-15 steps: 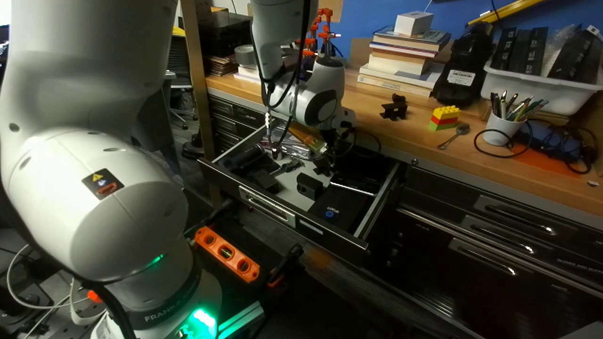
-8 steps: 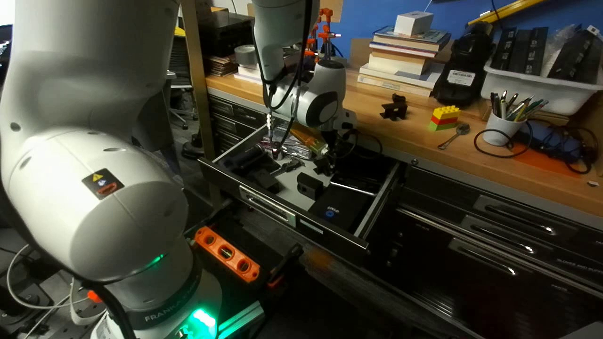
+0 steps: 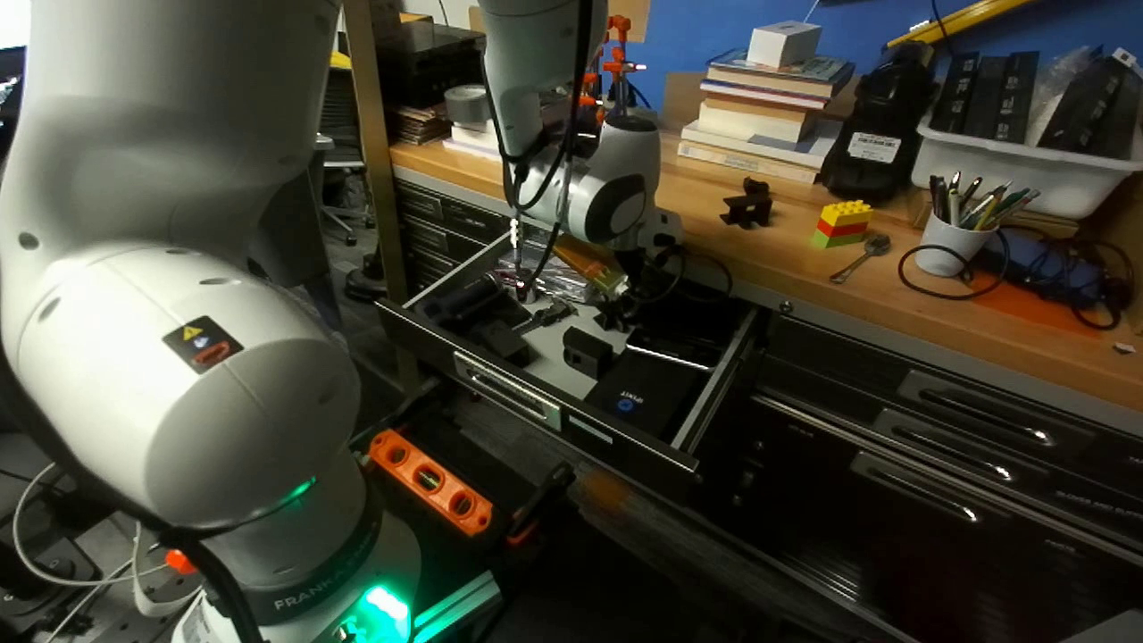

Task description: Open the top middle drawer and remove three black objects from the drawer

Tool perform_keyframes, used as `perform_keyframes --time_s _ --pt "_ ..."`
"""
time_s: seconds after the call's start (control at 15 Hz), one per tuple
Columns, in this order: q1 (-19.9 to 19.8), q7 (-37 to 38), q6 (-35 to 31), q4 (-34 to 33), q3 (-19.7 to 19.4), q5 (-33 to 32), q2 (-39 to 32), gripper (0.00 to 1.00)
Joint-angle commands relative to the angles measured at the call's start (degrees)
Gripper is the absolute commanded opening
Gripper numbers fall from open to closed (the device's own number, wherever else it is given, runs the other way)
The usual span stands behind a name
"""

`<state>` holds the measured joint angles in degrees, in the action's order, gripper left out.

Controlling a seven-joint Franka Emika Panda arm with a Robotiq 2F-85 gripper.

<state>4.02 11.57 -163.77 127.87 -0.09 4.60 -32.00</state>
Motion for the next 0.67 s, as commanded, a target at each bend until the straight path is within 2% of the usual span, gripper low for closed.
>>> perform_keyframes --time_s 0.0,0.27,0.6 --pt "3.9 2.2 0.8 0.1 -4.1 -2.2 1.1 0.12" --pt "8.1 4.3 2.4 2.3 -8.4 -5.7 4.2 0.17" --pt "10.6 5.0 8.5 5.2 -10.0 -11.7 10.9 0.16"
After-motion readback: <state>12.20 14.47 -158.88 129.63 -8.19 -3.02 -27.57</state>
